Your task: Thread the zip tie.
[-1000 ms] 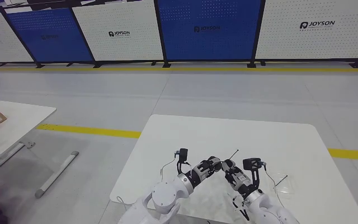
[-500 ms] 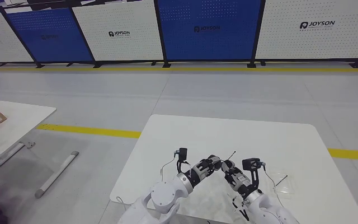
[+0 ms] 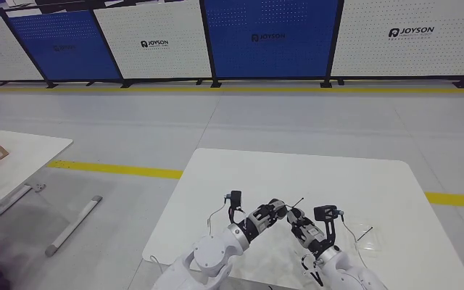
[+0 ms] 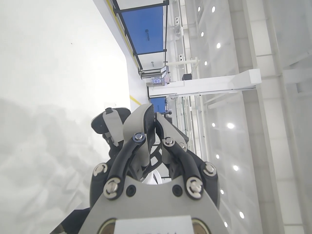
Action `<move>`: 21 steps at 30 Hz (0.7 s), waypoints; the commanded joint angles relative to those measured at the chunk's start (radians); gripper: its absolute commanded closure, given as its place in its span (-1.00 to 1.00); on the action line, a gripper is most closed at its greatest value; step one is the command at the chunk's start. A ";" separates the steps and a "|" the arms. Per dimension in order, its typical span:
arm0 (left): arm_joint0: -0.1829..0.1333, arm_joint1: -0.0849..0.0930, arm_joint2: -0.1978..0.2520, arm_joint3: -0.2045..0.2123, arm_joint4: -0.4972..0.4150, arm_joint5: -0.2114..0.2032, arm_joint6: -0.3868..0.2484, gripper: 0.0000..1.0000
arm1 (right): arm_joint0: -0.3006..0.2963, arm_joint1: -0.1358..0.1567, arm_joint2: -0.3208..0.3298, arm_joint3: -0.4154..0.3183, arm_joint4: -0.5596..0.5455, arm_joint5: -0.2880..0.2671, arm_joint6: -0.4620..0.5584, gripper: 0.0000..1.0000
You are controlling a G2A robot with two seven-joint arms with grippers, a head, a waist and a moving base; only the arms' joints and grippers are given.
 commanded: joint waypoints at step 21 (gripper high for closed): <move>0.048 0.009 -0.021 -0.070 0.000 -0.049 -0.009 1.00 | 0.002 0.001 -0.002 0.006 -0.008 0.007 -0.001 1.00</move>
